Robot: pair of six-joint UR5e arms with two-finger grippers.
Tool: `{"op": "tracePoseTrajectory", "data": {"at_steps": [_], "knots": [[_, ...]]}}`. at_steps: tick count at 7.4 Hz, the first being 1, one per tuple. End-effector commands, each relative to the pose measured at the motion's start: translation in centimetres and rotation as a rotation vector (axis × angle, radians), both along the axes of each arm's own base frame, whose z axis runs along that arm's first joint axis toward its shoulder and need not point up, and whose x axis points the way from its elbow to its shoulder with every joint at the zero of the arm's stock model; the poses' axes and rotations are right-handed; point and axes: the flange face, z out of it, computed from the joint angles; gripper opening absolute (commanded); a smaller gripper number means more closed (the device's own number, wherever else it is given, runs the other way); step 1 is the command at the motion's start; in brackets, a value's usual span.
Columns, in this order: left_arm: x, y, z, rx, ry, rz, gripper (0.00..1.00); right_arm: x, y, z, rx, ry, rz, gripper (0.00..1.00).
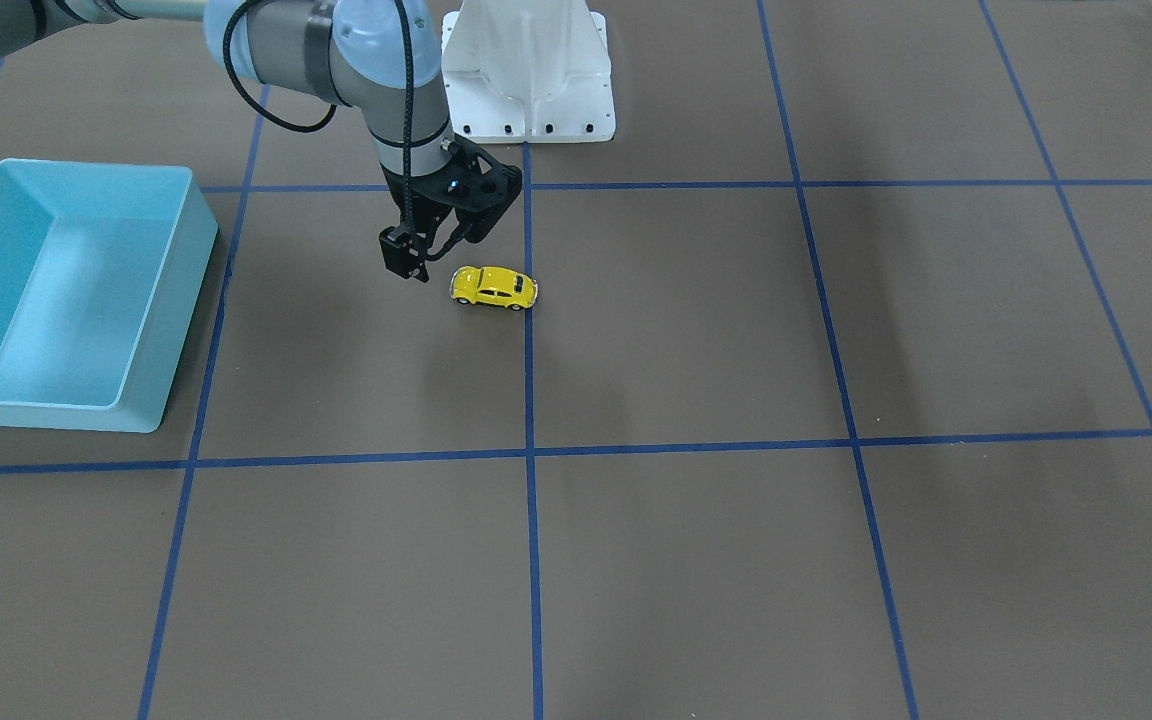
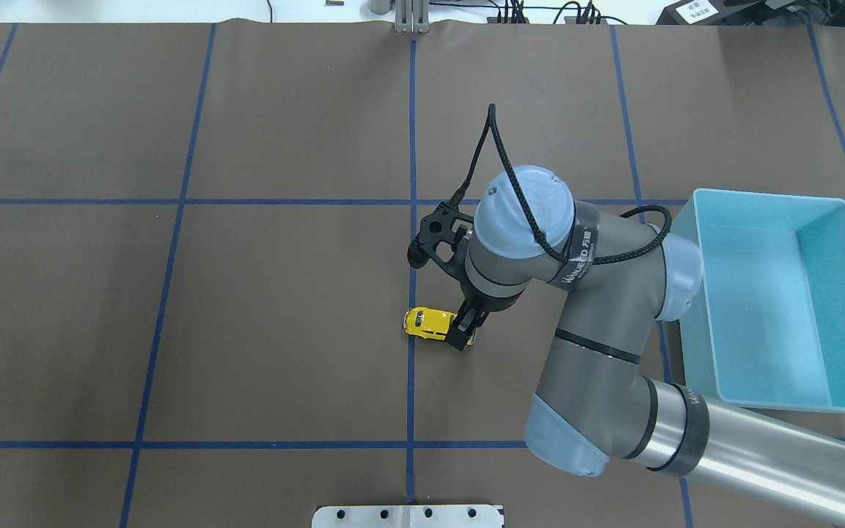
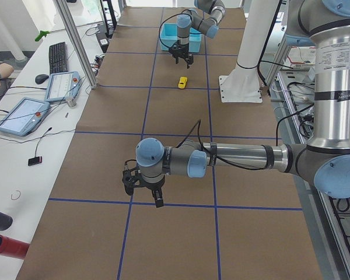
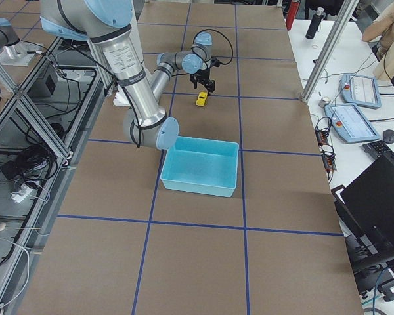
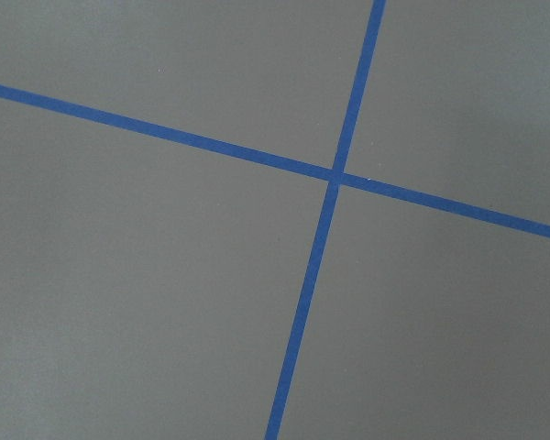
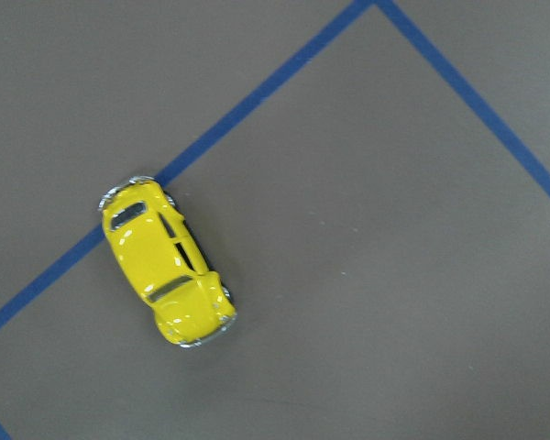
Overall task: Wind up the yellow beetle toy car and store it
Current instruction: 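Lower the right gripper and close it on the yellow car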
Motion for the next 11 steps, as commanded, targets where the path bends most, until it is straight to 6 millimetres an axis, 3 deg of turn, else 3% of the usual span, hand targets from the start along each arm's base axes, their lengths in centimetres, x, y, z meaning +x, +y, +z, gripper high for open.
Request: {"op": "tracePoseTrajectory", "data": {"at_steps": [1,5,6,7,8,9,10,11], "knots": [[0.1,-0.1,0.0,-0.017,0.004,-0.016,1.00,-4.2,-0.6,2.4,0.045,-0.039,-0.008,1.00],[0.0,0.1,0.4,-0.027,-0.002,-0.017,1.00,-7.2,2.9,2.0,0.090,-0.021,-0.032,1.00],[0.1,0.1,0.4,-0.028,-0.002,-0.018,1.00,-7.4,3.2,2.1,0.090,-0.018,-0.036,0.99],[0.1,0.1,0.4,-0.027,-0.002,-0.017,1.00,-7.6,3.0,2.2,0.092,-0.014,-0.035,0.93],[0.1,0.0,0.3,-0.027,-0.001,-0.018,1.00,-7.7,3.0,2.1,0.093,-0.017,-0.035,0.57],[0.1,0.0,0.3,-0.027,-0.001,-0.018,1.00,-7.6,3.0,1.5,0.098,-0.024,-0.037,0.01],[0.1,0.0,0.3,-0.027,-0.001,-0.018,1.00,-7.3,2.8,0.8,0.100,-0.028,-0.039,0.00],[0.1,0.0,0.3,-0.027,-0.001,-0.018,1.00,-6.3,2.7,-1.3,0.084,0.007,-0.038,0.00]]}}
